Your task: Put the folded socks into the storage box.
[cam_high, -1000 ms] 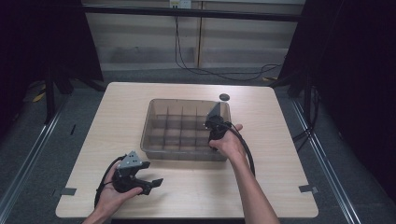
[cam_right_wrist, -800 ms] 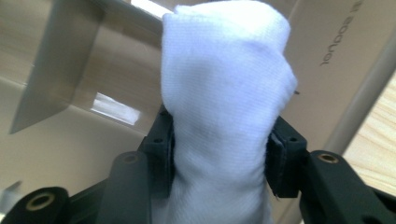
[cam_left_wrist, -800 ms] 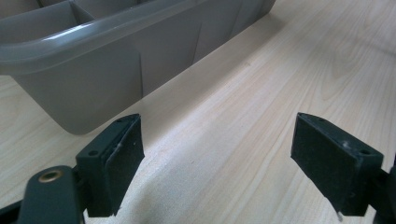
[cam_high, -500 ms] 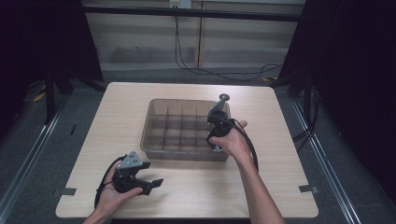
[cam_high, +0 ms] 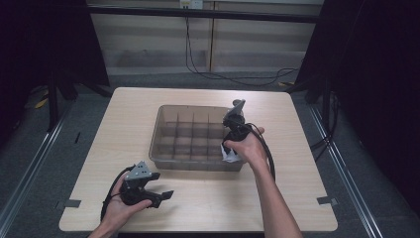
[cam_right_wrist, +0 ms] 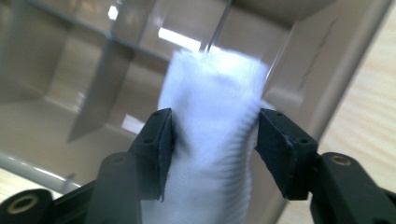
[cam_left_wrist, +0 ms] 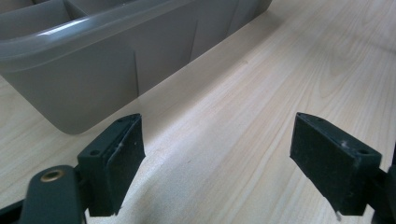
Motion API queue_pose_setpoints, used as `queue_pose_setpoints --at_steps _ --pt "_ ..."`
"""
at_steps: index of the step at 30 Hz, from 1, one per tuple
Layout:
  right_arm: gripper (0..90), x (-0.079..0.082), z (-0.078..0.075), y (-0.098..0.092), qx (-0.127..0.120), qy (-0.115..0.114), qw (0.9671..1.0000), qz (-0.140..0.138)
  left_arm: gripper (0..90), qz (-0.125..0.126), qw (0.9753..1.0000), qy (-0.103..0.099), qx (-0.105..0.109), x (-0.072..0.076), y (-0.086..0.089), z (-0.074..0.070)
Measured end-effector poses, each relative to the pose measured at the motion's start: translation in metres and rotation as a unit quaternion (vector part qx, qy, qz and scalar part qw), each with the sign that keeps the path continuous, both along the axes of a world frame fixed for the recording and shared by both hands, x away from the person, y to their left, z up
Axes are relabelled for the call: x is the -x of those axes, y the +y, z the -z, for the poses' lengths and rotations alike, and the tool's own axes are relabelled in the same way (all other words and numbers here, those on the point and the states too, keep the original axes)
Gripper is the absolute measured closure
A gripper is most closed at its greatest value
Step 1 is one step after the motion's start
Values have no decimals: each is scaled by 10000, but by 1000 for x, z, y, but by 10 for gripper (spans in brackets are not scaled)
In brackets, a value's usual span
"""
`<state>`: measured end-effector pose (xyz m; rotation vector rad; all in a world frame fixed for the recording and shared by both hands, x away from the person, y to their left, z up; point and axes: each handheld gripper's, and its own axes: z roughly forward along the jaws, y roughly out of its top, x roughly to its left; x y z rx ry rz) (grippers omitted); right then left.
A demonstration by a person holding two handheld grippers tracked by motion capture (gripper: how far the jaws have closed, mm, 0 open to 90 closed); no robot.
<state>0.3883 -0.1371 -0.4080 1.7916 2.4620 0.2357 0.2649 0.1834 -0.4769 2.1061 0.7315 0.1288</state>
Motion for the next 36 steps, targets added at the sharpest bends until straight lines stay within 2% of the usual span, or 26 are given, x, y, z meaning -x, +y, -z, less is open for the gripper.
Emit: queue_pose_setpoints --at_steps 1,2,5,8,16,25,27,29,31,34,36 --pt "632 0 2 -2 -19 -2 10000 55 176 -7 10000 11 5 0 0 0" --pt "662 1 2 -3 2 1 10000 52 177 -5 10000 13 -2 0 0 1" --pt "718 2 3 -5 69 114 9999 72 181 9 10000 1 -9 1 -1 0" --pt "735 2 7 -4 149 218 9996 66 181 4 10000 -6 1 0 -1 0" --pt "748 -1 23 6 498 410 9979 -53 181 6 10000 -17 1 1 0 0" --pt "757 -5 36 5 363 535 9979 -69 181 11 10000 -8 5 0 -1 0" --pt "757 -5 37 6 384 515 9979 -96 181 8 10000 -4 5 1 -1 0" --pt "757 -4 38 11 572 454 9971 -190 181 27 10000 -20 -4 1 -2 0" --pt "755 -3 39 14 661 442 9966 -210 181 34 10000 -19 13 1 -2 0" --pt "737 -1 38 13 646 374 9968 -287 181 21 10000 -25 18 1 -1 -1" --pt "722 1 37 9 525 295 9977 -303 181 15 10000 -19 39 0 0 -1"
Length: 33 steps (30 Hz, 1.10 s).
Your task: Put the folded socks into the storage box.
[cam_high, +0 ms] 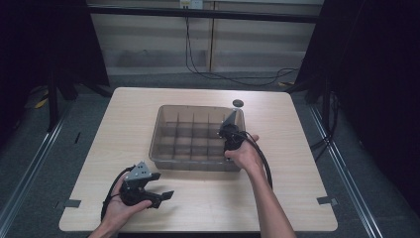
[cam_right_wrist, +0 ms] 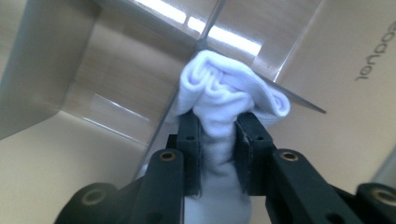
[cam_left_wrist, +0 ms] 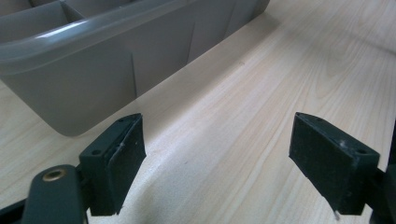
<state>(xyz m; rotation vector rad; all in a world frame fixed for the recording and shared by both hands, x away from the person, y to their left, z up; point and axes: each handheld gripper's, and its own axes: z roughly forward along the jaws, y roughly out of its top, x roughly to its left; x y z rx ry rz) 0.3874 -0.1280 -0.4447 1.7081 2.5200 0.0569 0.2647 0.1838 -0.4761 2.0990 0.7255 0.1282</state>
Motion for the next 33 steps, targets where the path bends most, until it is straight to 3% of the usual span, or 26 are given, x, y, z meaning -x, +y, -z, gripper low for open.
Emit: queue_pose_setpoints --at_steps 5,12,16,19,25,29,30,31,32,33 --pt "680 5 -5 -9 -286 -199 9994 -69 180 -10 10000 6 -5 -1 0 0" --pt "608 11 -13 -12 -400 -422 9983 -80 179 -36 10000 -19 10 -1 2 0" --pt "564 15 -21 -19 -700 -690 9951 -138 170 -84 10000 -16 46 -2 4 0" --pt "511 20 -27 -22 -954 -965 9903 -315 163 -120 9999 -31 68 -2 4 0" --pt "366 26 -30 -31 -1441 -1359 9794 -396 163 -112 9999 -60 100 -2 8 -1" --pt "289 34 -28 -39 -1848 -1697 9675 -324 161 -140 9998 -124 92 -1 11 -1" --pt "294 35 -28 -41 -1901 -1725 9661 -286 161 -176 9997 -124 80 -1 11 -1" --pt "282 37 -28 -44 -1965 -1846 9626 -264 161 -166 9998 -122 36 0 11 0" --pt "216 42 -29 -49 -2148 -1940 9565 -361 161 -158 9998 -134 25 0 11 0" --pt "199 43 -29 -51 -2222 -1965 9543 -367 161 -175 9997 -145 11 0 10 0"
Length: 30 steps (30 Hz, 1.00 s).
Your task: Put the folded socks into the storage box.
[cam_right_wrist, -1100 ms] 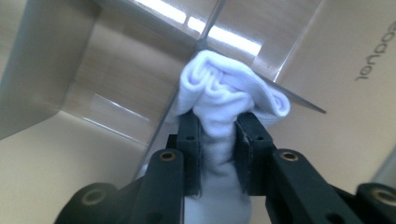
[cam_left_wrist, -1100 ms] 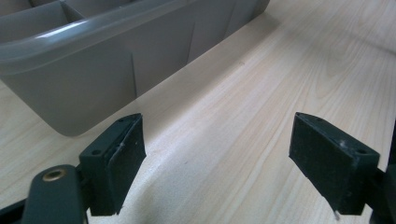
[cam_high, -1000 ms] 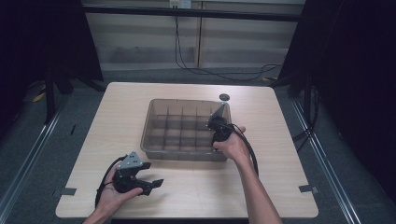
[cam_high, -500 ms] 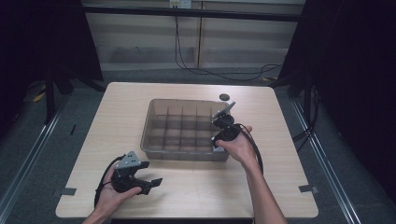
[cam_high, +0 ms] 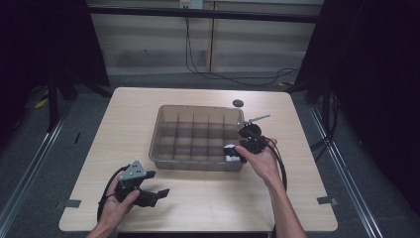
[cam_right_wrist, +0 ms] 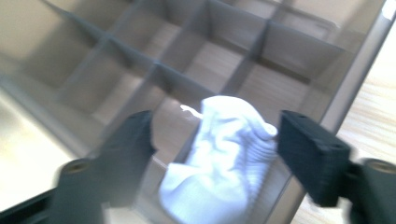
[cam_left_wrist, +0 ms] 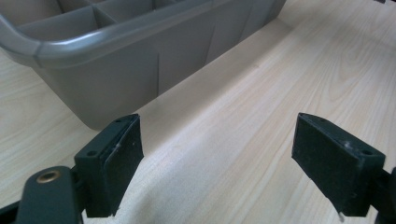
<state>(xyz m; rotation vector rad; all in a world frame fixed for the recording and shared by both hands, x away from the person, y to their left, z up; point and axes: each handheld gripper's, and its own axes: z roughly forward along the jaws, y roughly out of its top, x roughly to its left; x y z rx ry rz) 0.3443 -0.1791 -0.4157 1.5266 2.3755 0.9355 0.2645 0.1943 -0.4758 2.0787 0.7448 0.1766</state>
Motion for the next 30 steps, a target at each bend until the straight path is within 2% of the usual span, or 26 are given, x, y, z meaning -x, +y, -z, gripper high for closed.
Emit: queue_pose_setpoints --at_steps 3,6,8,11,14,19,20,23,26,30 --pt "216 7 -3 -5 -40 -113 9999 118 161 -83 9999 -36 -57 -1 0 0" --pt "203 16 -4 -15 -365 -325 9987 149 161 -156 9999 -35 -57 -1 1 1" --pt "213 21 -2 -21 -468 -453 9976 251 161 -177 9998 -35 -88 -1 2 1" --pt "218 34 1 -29 -437 -735 9956 374 161 -295 9995 4 -65 -2 5 3" --pt "203 44 7 -35 -399 -815 9951 401 161 -321 9995 -16 -20 -2 6 3" --pt "164 63 18 -52 -495 -1090 9909 615 160 -484 9987 -152 -16 -2 8 2" --pt "155 69 22 -56 -555 -1178 9892 668 160 -496 9986 -161 -5 -2 9 2" --pt "153 82 29 -65 -531 -1452 9857 673 161 -548 9984 -148 28 -3 11 3" --pt "149 93 38 -72 -570 -1578 9829 754 160 -588 9981 -164 21 -3 11 4" --pt "151 104 53 -77 -456 -1599 9820 893 160 -579 9981 -198 -16 -4 11 4"
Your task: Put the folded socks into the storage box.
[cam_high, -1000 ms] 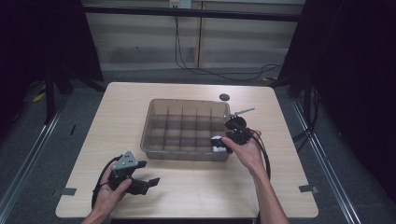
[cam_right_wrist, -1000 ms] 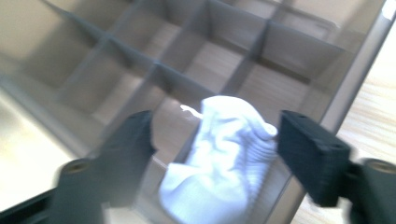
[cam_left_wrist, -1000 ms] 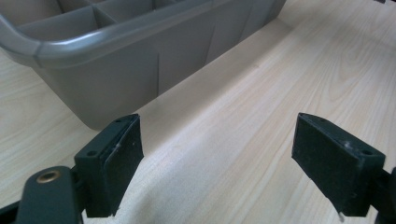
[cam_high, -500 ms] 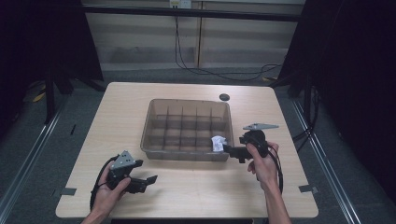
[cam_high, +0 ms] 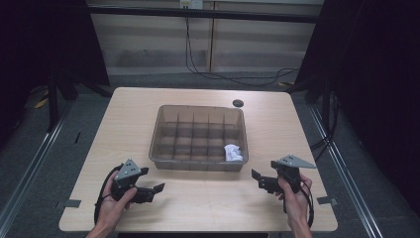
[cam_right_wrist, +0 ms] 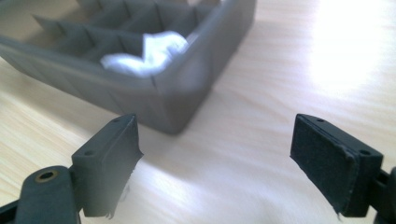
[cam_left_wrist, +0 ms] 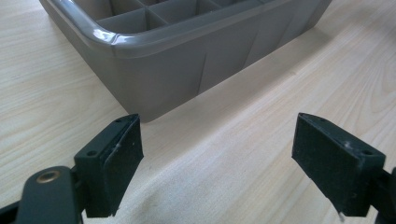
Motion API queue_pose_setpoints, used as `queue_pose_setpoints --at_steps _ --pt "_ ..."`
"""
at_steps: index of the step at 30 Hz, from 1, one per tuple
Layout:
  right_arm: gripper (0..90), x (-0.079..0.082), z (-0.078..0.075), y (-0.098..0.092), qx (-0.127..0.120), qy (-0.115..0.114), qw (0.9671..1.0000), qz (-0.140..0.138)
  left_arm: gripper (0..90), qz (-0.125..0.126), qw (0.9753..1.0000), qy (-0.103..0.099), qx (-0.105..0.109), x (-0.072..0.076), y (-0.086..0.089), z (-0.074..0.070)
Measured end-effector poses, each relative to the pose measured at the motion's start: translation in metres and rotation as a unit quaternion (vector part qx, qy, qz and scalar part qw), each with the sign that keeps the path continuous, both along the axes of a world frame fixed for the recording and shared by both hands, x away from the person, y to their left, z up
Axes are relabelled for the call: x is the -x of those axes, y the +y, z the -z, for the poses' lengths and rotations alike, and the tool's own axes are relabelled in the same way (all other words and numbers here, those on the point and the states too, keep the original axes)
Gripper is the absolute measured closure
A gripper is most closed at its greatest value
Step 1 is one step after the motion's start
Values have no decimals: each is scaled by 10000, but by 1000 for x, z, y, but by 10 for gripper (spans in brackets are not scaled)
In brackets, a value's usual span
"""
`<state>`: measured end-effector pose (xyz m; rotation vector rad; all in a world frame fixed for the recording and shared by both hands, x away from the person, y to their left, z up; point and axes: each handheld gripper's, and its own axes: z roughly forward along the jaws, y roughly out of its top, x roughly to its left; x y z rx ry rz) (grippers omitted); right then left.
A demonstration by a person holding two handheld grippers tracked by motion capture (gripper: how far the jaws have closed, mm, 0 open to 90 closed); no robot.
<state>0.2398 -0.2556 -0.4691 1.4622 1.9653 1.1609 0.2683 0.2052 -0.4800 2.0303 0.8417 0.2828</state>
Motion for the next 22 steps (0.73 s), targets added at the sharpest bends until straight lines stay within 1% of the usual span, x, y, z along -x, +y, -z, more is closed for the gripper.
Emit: queue_pose_setpoints --at_steps 1,3,5,7,8,9,11,13,16,18,19,22 --pt "149 2 4 -1 18 -20 10000 -5 160 6 10000 6 -1 0 0 0" --pt "151 6 11 -1 133 -112 9998 24 160 5 10000 11 -19 -1 -1 1" --pt "149 9 17 -2 40 -137 9999 7 160 -24 10000 4 -17 0 -1 2" --pt "150 12 22 -2 43 -258 9996 44 160 -41 10000 -22 -45 0 0 2" --pt "149 13 23 -2 -3 -256 9997 6 160 -36 10000 -39 -63 0 1 2" --pt "149 13 24 -2 -6 -272 9996 -6 160 -52 10000 -23 -49 0 1 3" --pt "149 15 29 -2 56 -384 9992 31 160 -66 10000 -29 -27 0 2 3" --pt "150 16 33 -2 64 -398 9992 31 160 -73 10000 -42 4 0 2 3" --pt "151 18 35 -1 188 -362 9992 -44 160 -108 9999 -68 16 0 3 3" --pt "150 19 35 -2 108 -407 9991 -29 160 -128 9999 -86 25 -1 3 3" --pt "150 19 35 -3 106 -391 9992 -7 160 -132 9999 -83 47 -1 4 3" --pt "150 19 35 -5 174 -329 9993 47 161 -166 9998 -93 46 -1 4 3"
